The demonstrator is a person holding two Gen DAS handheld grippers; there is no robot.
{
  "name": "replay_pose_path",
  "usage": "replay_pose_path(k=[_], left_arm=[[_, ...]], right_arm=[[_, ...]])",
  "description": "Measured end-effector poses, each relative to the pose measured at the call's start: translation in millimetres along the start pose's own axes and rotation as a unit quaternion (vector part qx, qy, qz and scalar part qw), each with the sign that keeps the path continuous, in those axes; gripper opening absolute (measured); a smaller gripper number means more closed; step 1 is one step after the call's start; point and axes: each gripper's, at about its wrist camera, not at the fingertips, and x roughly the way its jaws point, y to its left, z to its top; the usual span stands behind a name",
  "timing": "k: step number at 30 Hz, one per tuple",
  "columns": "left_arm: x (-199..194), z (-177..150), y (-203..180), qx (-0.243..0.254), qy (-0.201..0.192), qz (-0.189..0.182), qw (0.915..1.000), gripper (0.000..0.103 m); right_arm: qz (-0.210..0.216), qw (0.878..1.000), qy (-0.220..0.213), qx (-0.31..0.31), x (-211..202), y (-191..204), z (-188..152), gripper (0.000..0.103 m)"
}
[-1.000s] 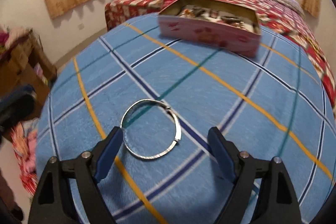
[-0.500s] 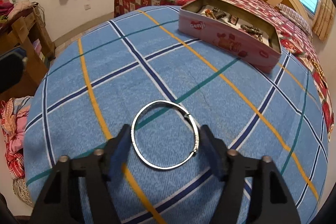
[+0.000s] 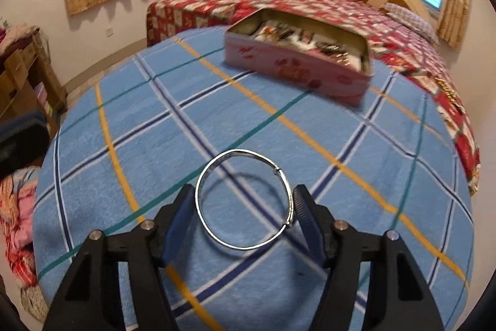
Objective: Organize jewelry
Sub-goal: 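Carry the ring and bangle into the pink tin with both tools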
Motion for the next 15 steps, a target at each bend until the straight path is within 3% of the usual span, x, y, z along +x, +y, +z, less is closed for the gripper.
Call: replay_pose_path(k=[9,15], left_arm=[[11,14,-16,0.005,-0.014,-0.026,0.9995,0.021],[18,21,-26,0.014,-0.020,-0.034,0.9991,0.021]], right_arm=[[-0.035,0.994,-0.066,0.086,-31,-53,14,0.067],[-0.064,0.988,-0.093,0.106,-42,-74,19,0.067]])
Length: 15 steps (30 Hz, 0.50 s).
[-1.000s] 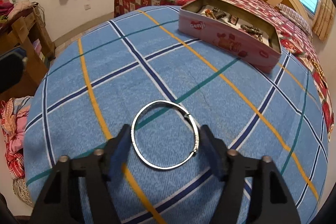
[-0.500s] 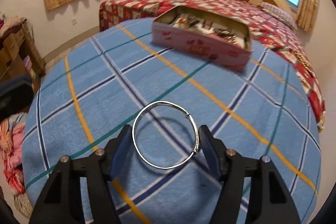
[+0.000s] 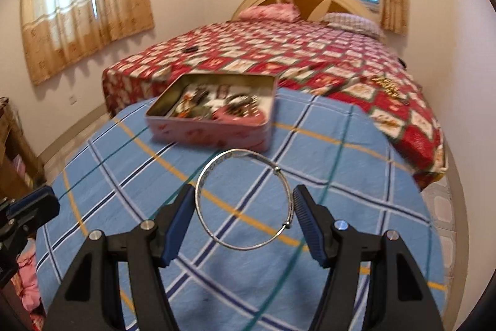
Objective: Organize jewelry
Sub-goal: 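Carry the ring and bangle into the pink tin with both tools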
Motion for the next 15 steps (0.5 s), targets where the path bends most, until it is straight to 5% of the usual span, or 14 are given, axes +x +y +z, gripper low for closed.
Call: replay_pose_path(k=[15], left_arm=[[49,14,-11,0.004,0.039,0.011,0.9992,0.021]], right_arm=[[-0.001,0.999,0.009,0.039,18,-25,-3,0.067]])
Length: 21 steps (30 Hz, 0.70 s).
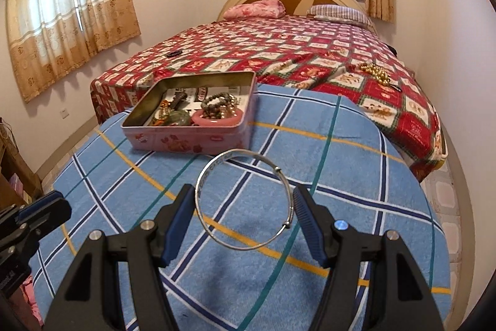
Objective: Organize jewelry
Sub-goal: 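Carry the ring and bangle into the pink tin with both tools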
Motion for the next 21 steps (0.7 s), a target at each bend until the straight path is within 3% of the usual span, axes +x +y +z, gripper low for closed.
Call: replay_pose_path(k=[16,21], left_arm=[[29,14,1,-0.004,0.015,0.014,0.9998,0.021],[33,20,5,-0.015,0.005,-0.002,0.9999,0.021]], right_arm=[[0.000,1.000,-0.003,0.011,13,-8,20,0.067],[0.003,1.000,-0.011,0.008,18,-5,31,0.067]])
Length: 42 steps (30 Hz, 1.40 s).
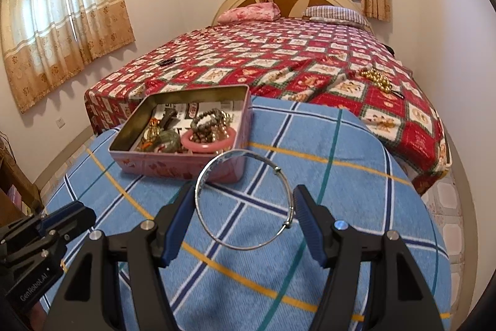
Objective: Organize jewelry
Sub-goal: 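Carry the ring and bangle into the pink tin with both tools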
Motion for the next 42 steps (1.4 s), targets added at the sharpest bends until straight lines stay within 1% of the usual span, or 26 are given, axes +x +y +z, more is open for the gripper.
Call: replay_pose_path(k=[5,8,13,16,19,23,26,30,33,38,42], left_arm=[[8,10,3,-0.005,-0.006,-0.002,1.0000,0.021],[14,22,4,-0.005,-0.016,-0.002,0.9999,0.021],[27,51,7,-0.001,-0.044,0.008,0.9990,0.021],[44,70,14,-0.012,-0.052,0.010,0.9985,0.021],[63,86,19,-0.012,-0.056,0.023,0.9981,0.021],[94,99,22,-0.009,-0.047,0.044,0.9979,0.021],[115,101,23,-0.012,-0.034,0.050,0.9981,0.021],[133,100,27,-0.018,-0.016,0.059,0.9980,0.021],[137,98,27,-0.015,-0.011,0.066,0.9976,0.021],[140,96,29,-0.018,-0.006,0.075,0.9970,0.021],[147,93,29,-0.014,0.002,0.089,0.9959,0.021]], right_arm=[[0.003,1.000,-0.003,-0.005,10,4,10,0.067],[0.004,1.000,-0.011,-0.006,16,6,20,0.067],[0.012,0.999,-0.033,-0.003,29,10,44,0.068],[0.019,0.999,-0.044,0.011,44,11,59,0.068],[0.023,0.998,-0.049,0.019,61,13,70,0.067],[0.023,0.998,-0.043,0.029,87,15,79,0.067],[0.019,0.998,-0.041,0.031,101,15,80,0.067],[0.016,0.999,-0.030,0.031,116,14,80,0.067],[0.006,0.999,-0.030,0.014,121,19,79,0.068],[0.003,0.999,-0.032,-0.006,122,24,78,0.067],[0.000,0.999,-0.034,-0.015,122,26,78,0.067]])
